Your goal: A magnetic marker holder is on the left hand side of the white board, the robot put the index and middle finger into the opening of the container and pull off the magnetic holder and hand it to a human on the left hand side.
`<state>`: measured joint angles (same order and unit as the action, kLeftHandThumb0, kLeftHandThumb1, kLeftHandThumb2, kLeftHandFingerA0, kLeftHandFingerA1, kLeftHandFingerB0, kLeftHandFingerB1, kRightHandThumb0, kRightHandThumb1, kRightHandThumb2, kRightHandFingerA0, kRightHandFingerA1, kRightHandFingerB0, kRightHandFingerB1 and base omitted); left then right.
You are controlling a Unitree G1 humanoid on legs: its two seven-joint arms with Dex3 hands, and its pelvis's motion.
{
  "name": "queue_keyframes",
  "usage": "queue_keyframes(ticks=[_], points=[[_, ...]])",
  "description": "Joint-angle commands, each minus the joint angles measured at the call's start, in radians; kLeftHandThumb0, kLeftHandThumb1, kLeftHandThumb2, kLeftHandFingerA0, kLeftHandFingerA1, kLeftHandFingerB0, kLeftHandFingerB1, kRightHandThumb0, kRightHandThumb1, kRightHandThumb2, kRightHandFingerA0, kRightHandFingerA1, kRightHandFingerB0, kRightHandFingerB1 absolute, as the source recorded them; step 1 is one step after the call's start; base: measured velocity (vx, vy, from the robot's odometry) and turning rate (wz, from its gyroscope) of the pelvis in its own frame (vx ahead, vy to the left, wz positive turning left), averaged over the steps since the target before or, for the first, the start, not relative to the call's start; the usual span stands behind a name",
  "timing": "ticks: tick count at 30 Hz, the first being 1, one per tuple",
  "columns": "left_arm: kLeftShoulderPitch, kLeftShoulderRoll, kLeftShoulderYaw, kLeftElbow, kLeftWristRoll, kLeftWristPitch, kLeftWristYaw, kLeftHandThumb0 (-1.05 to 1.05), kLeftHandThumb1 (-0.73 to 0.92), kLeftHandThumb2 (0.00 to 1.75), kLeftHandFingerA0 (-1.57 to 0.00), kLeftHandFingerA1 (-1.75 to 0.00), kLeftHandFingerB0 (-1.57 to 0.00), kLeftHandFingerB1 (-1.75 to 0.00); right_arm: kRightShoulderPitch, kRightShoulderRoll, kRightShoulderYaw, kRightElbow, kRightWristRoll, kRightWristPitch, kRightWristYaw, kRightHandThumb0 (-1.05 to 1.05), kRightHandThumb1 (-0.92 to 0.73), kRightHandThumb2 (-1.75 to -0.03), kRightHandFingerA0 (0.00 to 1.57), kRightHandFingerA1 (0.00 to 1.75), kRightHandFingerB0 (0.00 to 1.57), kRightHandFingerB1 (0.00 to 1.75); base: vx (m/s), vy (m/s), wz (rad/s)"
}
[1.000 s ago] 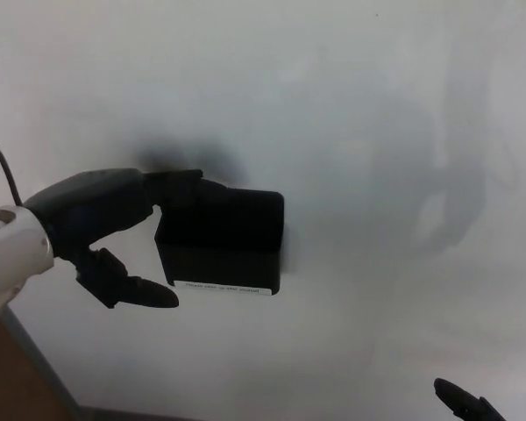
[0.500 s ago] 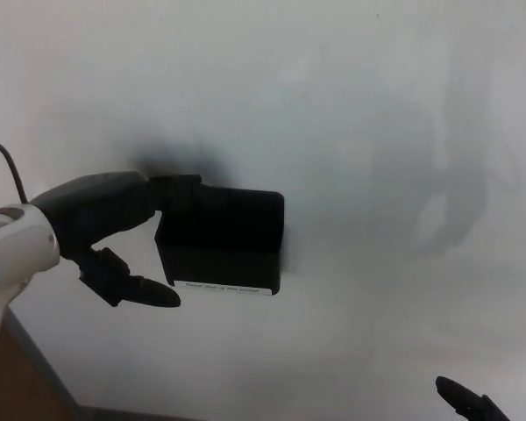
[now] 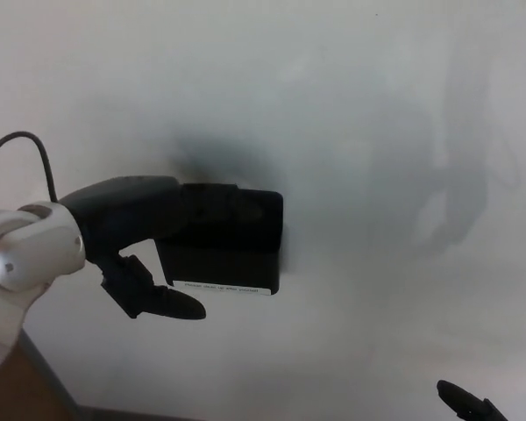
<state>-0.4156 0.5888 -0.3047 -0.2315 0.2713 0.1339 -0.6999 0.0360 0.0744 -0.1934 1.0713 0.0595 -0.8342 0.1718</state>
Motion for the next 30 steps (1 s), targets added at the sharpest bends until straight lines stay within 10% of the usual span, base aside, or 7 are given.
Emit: queue_keyframes(ticks=[1, 14, 16, 17, 30], points=[[-0.019, -0.011, -0.029, 0.018, 0.02, 0.04, -0.028, -0.77, 0.44, 0.79, -0.25, -0.43, -0.16, -0.37, 0.008, -0.01, 0.0, 0.008, 0.01, -0.011, -0.004, -0.63, -0.59, -0.91, 0.57, 0.59, 0.35, 0.5, 0.0, 0.0, 0.0], [-0.067, -0.017, -0.075, 0.148, 0.056, 0.052, -0.045, -0.77, 0.44, 0.77, -0.17, -0.4, -0.11, -0.35, -0.005, -0.01, -0.002, 0.004, 0.019, -0.006, 0.007, -0.64, -0.6, -0.9, 0.57, 0.58, 0.36, 0.5, 0.0, 0.0, 0.0], [-0.088, -0.022, -0.093, 0.164, 0.078, 0.059, -0.047, -0.77, 0.44, 0.78, -0.18, -0.4, -0.11, -0.36, -0.009, -0.016, 0.003, 0.005, 0.007, -0.009, -0.004, -0.61, -0.73, -0.61, 0.63, 0.46, 0.41, 0.37, 0.0, 0.0, 0.0], [-0.094, -0.025, -0.097, 0.173, 0.083, 0.055, -0.043, -0.76, 0.43, 0.78, -0.2, -0.41, -0.12, -0.36, -0.01, -0.016, 0.004, 0.006, 0.005, -0.008, -0.006, -0.65, -0.59, -0.91, 0.56, 0.59, 0.37, 0.5, 0.0, 0.0, 0.0], [-0.183, -0.057, -0.151, 0.237, 0.157, 0.029, -0.023, -0.8, 0.45, 0.81, -0.22, -0.42, -0.11, -0.36, -0.015, -0.028, 0.033, 0.009, -0.043, -0.018, -0.065, -0.65, -0.59, -0.92, 0.59, 0.58, 0.37, 0.5, 0.0, 0.0, 0.0]])
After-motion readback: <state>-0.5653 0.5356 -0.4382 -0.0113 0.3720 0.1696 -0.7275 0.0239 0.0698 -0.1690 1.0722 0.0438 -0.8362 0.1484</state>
